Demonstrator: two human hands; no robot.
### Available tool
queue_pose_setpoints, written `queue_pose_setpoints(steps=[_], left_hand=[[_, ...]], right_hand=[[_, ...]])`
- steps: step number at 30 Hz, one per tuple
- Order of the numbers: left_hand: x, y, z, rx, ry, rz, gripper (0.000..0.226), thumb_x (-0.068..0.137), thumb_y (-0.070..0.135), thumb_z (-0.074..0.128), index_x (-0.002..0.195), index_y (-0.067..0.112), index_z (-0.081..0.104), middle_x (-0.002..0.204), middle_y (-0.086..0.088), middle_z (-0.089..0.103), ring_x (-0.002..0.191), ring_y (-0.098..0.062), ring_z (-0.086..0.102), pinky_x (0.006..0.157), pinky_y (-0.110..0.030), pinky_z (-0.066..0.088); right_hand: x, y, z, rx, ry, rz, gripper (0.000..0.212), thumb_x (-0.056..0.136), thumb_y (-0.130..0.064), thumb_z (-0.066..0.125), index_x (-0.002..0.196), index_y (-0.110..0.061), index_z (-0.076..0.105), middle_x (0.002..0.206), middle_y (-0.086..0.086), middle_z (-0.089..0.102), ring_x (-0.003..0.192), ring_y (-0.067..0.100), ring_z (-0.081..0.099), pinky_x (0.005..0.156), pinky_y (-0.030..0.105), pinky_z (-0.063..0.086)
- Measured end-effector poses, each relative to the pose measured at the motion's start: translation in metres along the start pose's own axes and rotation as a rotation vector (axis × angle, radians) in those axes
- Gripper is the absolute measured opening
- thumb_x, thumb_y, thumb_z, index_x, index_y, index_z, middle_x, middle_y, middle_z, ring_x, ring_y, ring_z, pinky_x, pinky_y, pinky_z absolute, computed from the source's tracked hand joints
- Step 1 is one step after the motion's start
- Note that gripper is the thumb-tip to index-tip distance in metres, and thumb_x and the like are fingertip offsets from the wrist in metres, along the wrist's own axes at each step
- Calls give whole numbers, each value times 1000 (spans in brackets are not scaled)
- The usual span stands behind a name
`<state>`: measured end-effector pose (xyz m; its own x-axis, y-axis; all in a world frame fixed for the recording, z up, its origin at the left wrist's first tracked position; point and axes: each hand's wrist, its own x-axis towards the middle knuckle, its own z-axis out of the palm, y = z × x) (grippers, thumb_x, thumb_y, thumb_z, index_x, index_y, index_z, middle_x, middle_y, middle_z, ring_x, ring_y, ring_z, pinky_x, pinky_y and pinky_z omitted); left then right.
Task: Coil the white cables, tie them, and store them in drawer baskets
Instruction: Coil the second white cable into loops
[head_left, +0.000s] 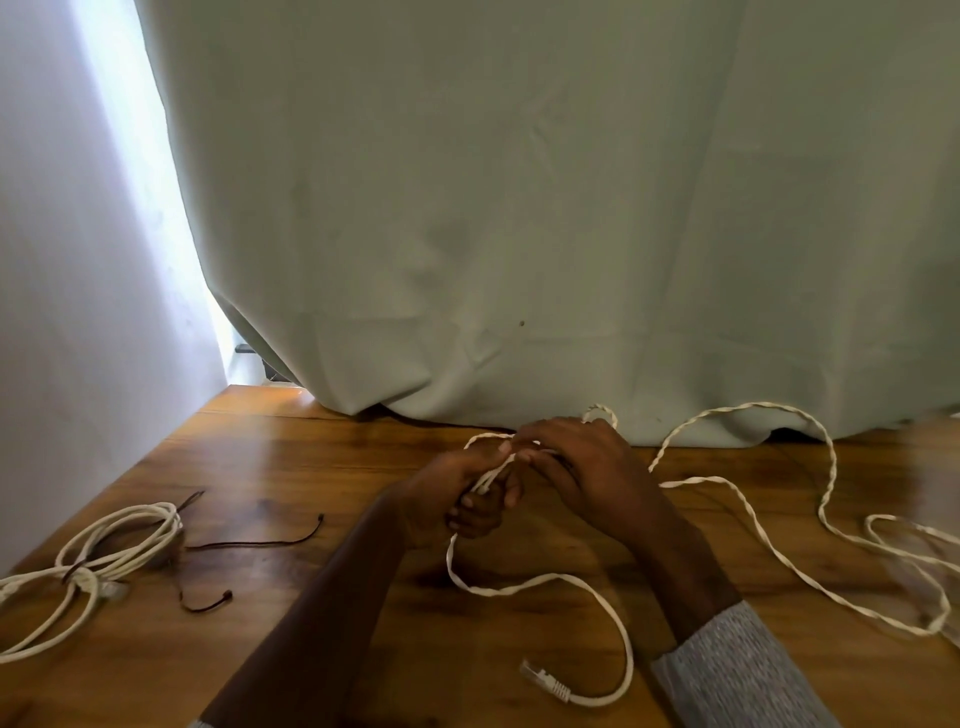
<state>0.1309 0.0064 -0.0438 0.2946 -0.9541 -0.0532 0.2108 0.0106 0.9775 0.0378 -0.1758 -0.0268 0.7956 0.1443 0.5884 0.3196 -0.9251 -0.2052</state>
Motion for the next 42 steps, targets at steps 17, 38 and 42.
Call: queue_pose_setpoints(steps=[17, 38, 42], left_hand=[[-11, 12, 2, -459, -289, 293, 56, 106, 28, 37, 148, -9, 33, 51, 5, 32, 38, -5, 19, 43, -21, 22], [-12, 12, -2, -606, 144, 565, 54, 104, 31, 32, 141, -4, 48, 43, 5, 44, 33, -5, 27, 39, -19, 28], [-7, 12, -3, -638, 331, 596, 55, 103, 30, 32, 142, -7, 42, 49, 2, 47, 34, -5, 41, 41, -20, 37]], right_hand=[[-3, 10, 12, 25, 140, 19, 37, 104, -44, 37, 111, -22, 66, 101, -5, 69, 88, -4, 46, 84, 24, 38], [17, -11, 18, -272, -92, 309, 33, 107, -44, 33, 121, -28, 58, 103, 1, 70, 89, 22, 66, 69, 30, 47], [15, -26, 14, -377, -281, 294, 34, 109, -38, 31, 130, -24, 52, 119, 9, 64, 107, 29, 63, 80, 35, 46]])
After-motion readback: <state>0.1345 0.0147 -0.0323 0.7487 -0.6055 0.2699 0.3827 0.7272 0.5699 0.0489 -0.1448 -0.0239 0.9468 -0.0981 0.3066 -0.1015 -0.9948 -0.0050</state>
